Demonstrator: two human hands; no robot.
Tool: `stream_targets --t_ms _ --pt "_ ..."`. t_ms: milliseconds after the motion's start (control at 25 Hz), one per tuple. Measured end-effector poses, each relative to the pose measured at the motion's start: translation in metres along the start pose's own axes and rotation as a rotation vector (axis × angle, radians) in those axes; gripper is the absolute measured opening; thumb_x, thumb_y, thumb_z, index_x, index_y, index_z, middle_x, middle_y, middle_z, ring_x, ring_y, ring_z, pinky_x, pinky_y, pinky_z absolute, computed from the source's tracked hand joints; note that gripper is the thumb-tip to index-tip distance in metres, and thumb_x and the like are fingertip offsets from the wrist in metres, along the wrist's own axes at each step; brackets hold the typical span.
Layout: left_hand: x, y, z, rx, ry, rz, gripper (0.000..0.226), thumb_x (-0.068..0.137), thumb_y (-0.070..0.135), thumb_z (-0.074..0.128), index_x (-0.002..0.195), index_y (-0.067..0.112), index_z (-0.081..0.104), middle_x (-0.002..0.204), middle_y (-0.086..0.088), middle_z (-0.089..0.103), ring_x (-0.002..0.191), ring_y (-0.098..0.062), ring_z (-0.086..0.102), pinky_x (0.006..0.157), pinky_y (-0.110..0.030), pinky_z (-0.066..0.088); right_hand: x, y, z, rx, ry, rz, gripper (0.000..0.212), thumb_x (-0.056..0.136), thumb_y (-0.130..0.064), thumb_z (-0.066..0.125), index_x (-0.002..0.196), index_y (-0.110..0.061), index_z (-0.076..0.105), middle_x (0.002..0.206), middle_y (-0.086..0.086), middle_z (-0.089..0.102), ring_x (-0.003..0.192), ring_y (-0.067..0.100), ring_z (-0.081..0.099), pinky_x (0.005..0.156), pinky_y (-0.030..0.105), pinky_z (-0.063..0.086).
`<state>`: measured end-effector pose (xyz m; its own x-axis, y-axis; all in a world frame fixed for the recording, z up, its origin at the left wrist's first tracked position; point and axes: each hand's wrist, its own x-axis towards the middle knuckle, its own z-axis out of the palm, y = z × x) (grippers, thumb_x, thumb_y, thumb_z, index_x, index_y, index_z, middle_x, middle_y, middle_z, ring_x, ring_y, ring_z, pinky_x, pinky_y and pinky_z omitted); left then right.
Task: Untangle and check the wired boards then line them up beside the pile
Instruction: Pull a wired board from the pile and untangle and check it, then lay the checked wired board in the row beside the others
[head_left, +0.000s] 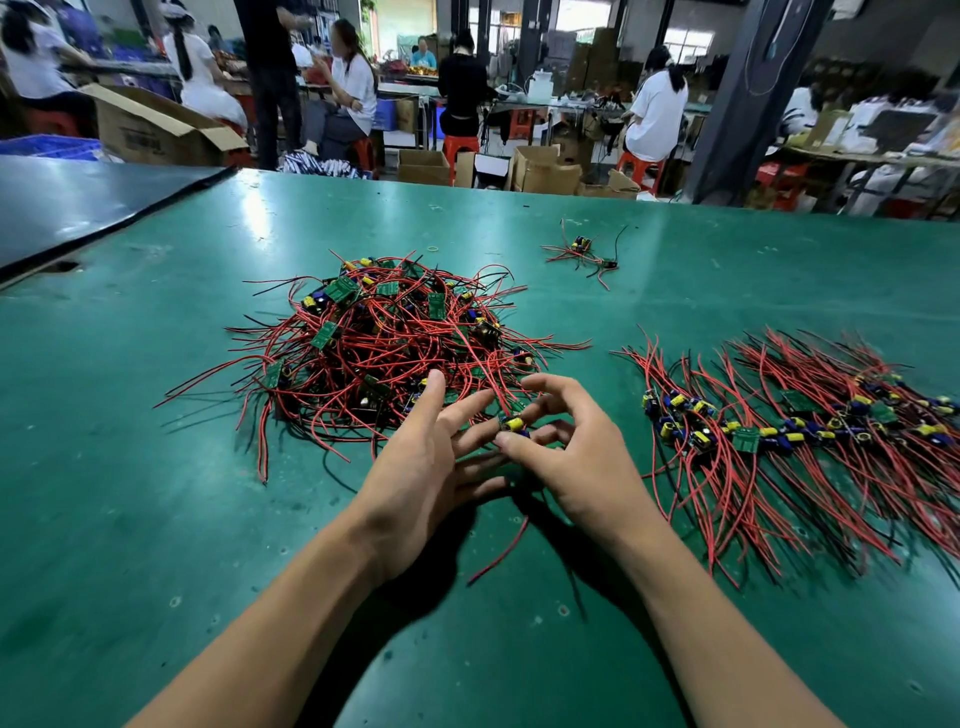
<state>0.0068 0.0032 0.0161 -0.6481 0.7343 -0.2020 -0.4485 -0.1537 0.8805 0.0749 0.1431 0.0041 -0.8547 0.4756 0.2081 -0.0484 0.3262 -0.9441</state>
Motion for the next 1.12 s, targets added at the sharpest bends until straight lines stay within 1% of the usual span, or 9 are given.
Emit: stream_targets --t_ms 200,360,480,560,640,800,880,1000,1120 --pt "0.000 -0.004 0.000 0.068 0.008 0.005 0.072 0.085 0.069 0.029 0.135 0.023 0.053 0.128 -0.004 0.066 0.111 -0.020 0.067 0.099 -0.041 0.049 0.012 0.004 -0.030 -0.178 0.416 -0.029 0.027 0.086 -0.016 0.076 0.109 -0.024 0.064 0.093 -0.002 0.068 0.070 -0.005 0.060 0.069 0.010 0.046" --pt "0.000 -0.005 -0.001 0.100 0.018 0.009 0.072 0.083 0.067 0.032 0.124 0.016 0.062 0.119 -0.007 0.070 0.108 -0.022 0.068 0.096 -0.040 0.051 0.013 0.009 -0.061 -0.578 0.591 0.084 0.034 0.088 -0.020 0.071 0.121 -0.015 0.063 0.116 0.011 0.062 0.108 0.028 0.055 0.097 0.036 0.042" --pt "0.001 -0.008 0.001 0.091 0.064 0.002 0.062 0.091 0.061 0.035 0.120 0.013 0.064 0.116 -0.007 0.071 0.103 -0.024 0.070 0.093 -0.041 0.054 0.011 0.003 -0.049 -0.629 0.496 -0.082 0.028 0.089 -0.017 0.071 0.117 -0.013 0.068 0.114 0.010 0.064 0.110 0.029 0.056 0.100 0.038 0.042" --pt "0.001 -0.009 0.003 0.053 0.114 -0.003 0.051 0.096 0.052 0.040 0.117 0.010 0.063 0.116 -0.009 0.071 0.101 -0.026 0.071 0.091 -0.042 0.056 0.009 0.002 -0.033 -0.597 0.267 -0.201 0.024 0.090 -0.012 0.068 0.114 -0.012 0.071 0.113 0.006 0.067 0.110 0.024 0.059 0.102 0.033 0.042" --pt "0.001 -0.009 0.004 0.011 0.151 0.006 0.044 0.099 0.044 0.043 0.114 0.007 0.062 0.117 -0.014 0.069 0.097 -0.030 0.071 0.086 -0.040 0.057 0.008 0.008 -0.017 -0.667 0.028 -0.244 0.030 0.095 -0.009 0.061 0.123 -0.014 0.069 0.126 0.005 0.064 0.121 0.022 0.053 0.108 0.027 0.034" --pt "0.001 -0.007 0.004 0.026 0.148 0.016 0.041 0.101 0.039 0.041 0.114 0.005 0.059 0.113 -0.016 0.069 0.094 -0.029 0.072 0.079 -0.036 0.060 0.010 0.023 -0.005 -0.846 -0.209 -0.160 0.043 0.106 -0.025 0.043 0.149 -0.025 0.046 0.162 -0.001 0.032 0.148 0.019 0.024 0.120 0.038 0.024" --pt "0.002 -0.008 0.003 0.022 0.153 0.018 0.041 0.102 0.037 0.041 0.112 0.003 0.061 0.111 -0.016 0.070 0.094 -0.030 0.072 0.078 -0.035 0.061 0.011 0.024 -0.006 -0.841 -0.195 -0.171 0.042 0.105 -0.023 0.045 0.147 -0.025 0.048 0.160 -0.001 0.037 0.146 0.021 0.028 0.118 0.038 0.026" --pt "0.002 -0.008 0.003 0.022 0.137 0.020 0.043 0.102 0.037 0.040 0.113 0.000 0.060 0.106 -0.018 0.072 0.093 -0.030 0.072 0.079 -0.035 0.060 0.009 0.022 -0.007 -0.831 -0.057 -0.187 0.038 0.098 -0.031 0.057 0.136 -0.028 0.057 0.133 -0.001 0.058 0.128 0.023 0.044 0.105 0.039 0.037" --pt "0.002 -0.008 0.001 0.045 0.131 0.020 0.046 0.103 0.036 0.039 0.114 -0.004 0.059 0.103 -0.021 0.073 0.093 -0.030 0.072 0.080 -0.035 0.060 0.008 0.023 -0.009 -0.881 -0.033 -0.150 0.037 0.095 -0.042 0.061 0.131 -0.033 0.061 0.120 -0.001 0.057 0.119 0.022 0.045 0.097 0.037 0.037"
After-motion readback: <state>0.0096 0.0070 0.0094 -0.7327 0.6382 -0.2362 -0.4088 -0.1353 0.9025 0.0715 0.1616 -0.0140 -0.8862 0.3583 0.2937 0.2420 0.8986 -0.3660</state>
